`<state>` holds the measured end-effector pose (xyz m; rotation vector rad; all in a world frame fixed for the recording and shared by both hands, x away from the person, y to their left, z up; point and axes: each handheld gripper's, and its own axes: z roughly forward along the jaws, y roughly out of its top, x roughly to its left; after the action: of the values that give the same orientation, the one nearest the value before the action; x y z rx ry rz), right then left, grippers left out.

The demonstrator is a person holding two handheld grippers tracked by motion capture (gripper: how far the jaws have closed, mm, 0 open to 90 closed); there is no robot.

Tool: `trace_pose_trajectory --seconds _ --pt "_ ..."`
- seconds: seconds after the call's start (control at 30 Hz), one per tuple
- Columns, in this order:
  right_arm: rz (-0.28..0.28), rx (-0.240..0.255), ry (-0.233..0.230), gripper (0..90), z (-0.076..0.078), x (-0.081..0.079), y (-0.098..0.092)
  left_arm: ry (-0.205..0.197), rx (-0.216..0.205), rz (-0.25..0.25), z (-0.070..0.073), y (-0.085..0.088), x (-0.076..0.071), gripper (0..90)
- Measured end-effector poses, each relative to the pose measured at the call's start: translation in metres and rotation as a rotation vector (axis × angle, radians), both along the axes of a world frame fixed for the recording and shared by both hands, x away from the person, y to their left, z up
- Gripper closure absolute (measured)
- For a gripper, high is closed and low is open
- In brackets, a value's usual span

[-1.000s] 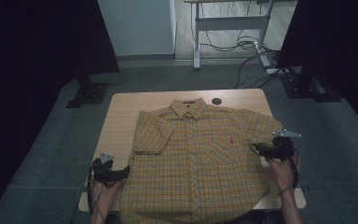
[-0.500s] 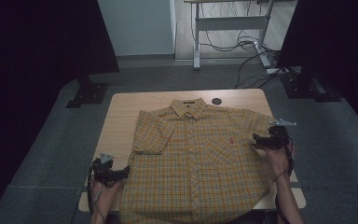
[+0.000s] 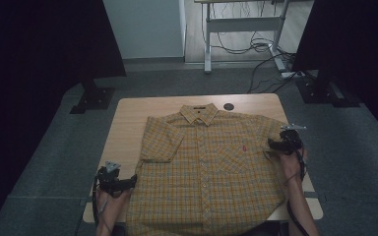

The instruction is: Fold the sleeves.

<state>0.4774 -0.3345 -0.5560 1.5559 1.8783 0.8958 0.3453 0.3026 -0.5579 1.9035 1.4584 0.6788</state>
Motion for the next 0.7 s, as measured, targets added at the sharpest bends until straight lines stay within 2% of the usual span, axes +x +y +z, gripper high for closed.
trace_pose_trajectory --seconds 0.07,0.17,0.5,0.6,0.7 --pt "0.006 -0.001 0.021 29.2 -0.005 0.002 -0.001 0.000 0.000 0.000 0.000 0.000 0.000 5.8" --pt "0.014 0.013 0.012 31.2 -0.007 0.001 -0.003 0.000 0.000 0.000 0.000 0.000 0.000 5.8" --pt "0.044 0.040 0.025 78.0 -0.003 -0.005 0.003 0.000 -0.001 -0.001 0.000 -0.001 0.000 5.6" --pt "0.046 0.046 0.033 83.4 -0.002 -0.006 0.005 0.000 -0.001 -0.002 0.000 -0.001 0.000 5.7" --pt "0.044 0.057 0.014 85.0 0.003 -0.008 0.007 0.000 -0.001 -0.001 0.000 -0.001 0.000 5.7"
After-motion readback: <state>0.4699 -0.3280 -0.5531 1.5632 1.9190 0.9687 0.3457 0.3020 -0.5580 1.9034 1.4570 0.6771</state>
